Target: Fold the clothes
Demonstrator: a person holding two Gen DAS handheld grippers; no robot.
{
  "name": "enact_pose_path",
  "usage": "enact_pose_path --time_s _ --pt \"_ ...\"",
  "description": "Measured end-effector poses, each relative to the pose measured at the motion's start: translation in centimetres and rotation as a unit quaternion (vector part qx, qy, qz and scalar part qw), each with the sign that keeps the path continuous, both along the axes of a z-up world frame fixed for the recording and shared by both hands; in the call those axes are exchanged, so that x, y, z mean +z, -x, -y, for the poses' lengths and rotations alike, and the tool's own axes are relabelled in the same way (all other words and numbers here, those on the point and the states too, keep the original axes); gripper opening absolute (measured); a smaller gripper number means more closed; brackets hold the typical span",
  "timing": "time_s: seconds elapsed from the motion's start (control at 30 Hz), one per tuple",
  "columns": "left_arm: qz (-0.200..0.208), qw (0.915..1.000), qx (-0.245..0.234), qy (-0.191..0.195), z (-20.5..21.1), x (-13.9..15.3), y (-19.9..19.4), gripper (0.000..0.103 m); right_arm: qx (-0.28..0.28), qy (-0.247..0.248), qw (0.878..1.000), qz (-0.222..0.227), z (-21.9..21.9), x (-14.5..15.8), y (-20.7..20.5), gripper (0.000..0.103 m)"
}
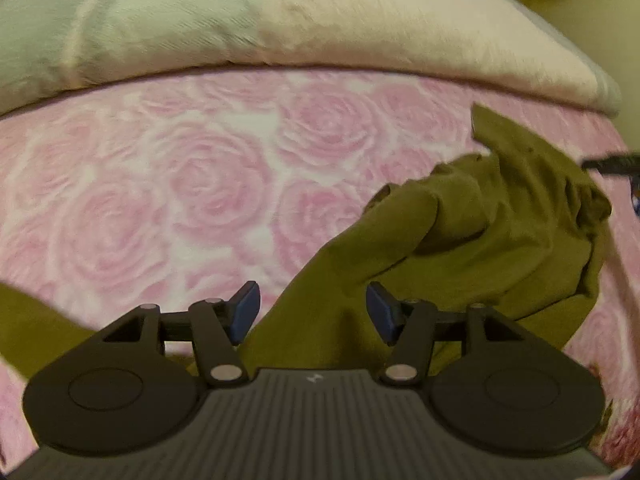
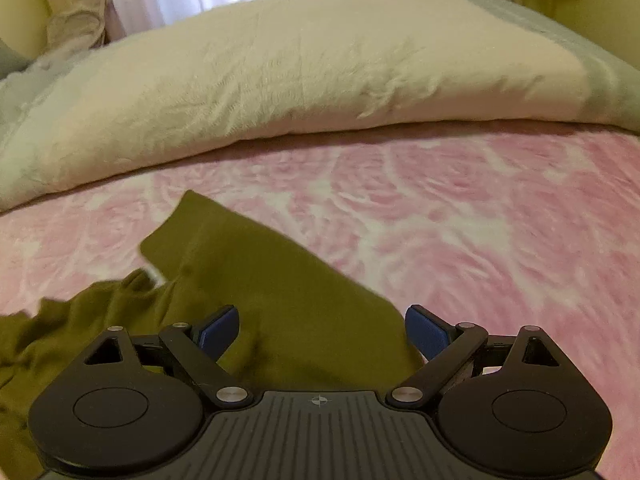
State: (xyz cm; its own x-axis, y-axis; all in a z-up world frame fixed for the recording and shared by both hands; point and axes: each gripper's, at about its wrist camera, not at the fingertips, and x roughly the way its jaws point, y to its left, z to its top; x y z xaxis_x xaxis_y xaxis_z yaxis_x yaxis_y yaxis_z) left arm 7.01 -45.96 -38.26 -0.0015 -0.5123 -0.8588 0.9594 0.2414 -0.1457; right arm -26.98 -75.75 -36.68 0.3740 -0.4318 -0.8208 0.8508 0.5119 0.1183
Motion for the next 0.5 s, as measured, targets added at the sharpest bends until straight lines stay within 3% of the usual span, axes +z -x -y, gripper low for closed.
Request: enact_pose_path --time_s 0.07,0.1,0.13,0.17,0.2,0.23,0.33,0.37,0.47,0.5 --pt "-0.013 0.9998 -0.017 -0.005 0.9 -1.2 0.0 0.046 0.005 -0.011 1.000 -0.003 2.0 -1.7 -1.6 0.093" --pt "-0.019 0.9995 -0.025 -0.008 1.3 -1.7 0.0 0.032 0.007 -0.019 1.000 -0.003 2.9 -2.6 -2.4 0.093" --pt "-0.024 0.9992 -0.032 -0.009 1.6 -2.1 -0.1 0.007 0.006 -0.038 0.999 0.003 3.6 -3.6 -2.7 0.082" --pt "-0.027 0.9991 -0.033 -0.008 1.8 -2.4 -0.2 0.002 0.005 -0.040 0.999 0.003 3.8 -4.2 -2.8 0.043" --pt "-0.030 0.9989 -0.034 -0.006 2.0 -2.6 -0.4 0.002 0.004 -0.042 0.999 0.004 4.0 -4.7 -2.8 0.015" --pt "-0.035 0.9989 -0.031 -0.001 2.0 -2.6 -0.6 0.001 0.001 -0.037 0.999 0.018 4.0 -4.4 -2.2 0.001" --pt "-0.051 0.9982 -0.001 0.031 1.1 -1.3 -2.2 0.001 -0.057 -0.004 0.994 0.094 3.1 -1.0 1.9 0.001" --pt "-0.051 0.9979 0.006 0.040 0.8 -0.7 -2.6 0.001 -0.104 0.022 0.988 0.113 2.5 0.7 4.3 0.001" --pt "-0.051 0.9974 0.012 0.049 0.1 0.4 -3.4 0.002 -0.280 0.035 0.948 0.146 0.4 3.8 12.7 0.002" --pt "-0.055 0.9974 0.012 0.045 0.1 0.3 -3.4 0.002 -0.324 0.013 0.936 0.138 -0.2 3.9 15.1 0.016"
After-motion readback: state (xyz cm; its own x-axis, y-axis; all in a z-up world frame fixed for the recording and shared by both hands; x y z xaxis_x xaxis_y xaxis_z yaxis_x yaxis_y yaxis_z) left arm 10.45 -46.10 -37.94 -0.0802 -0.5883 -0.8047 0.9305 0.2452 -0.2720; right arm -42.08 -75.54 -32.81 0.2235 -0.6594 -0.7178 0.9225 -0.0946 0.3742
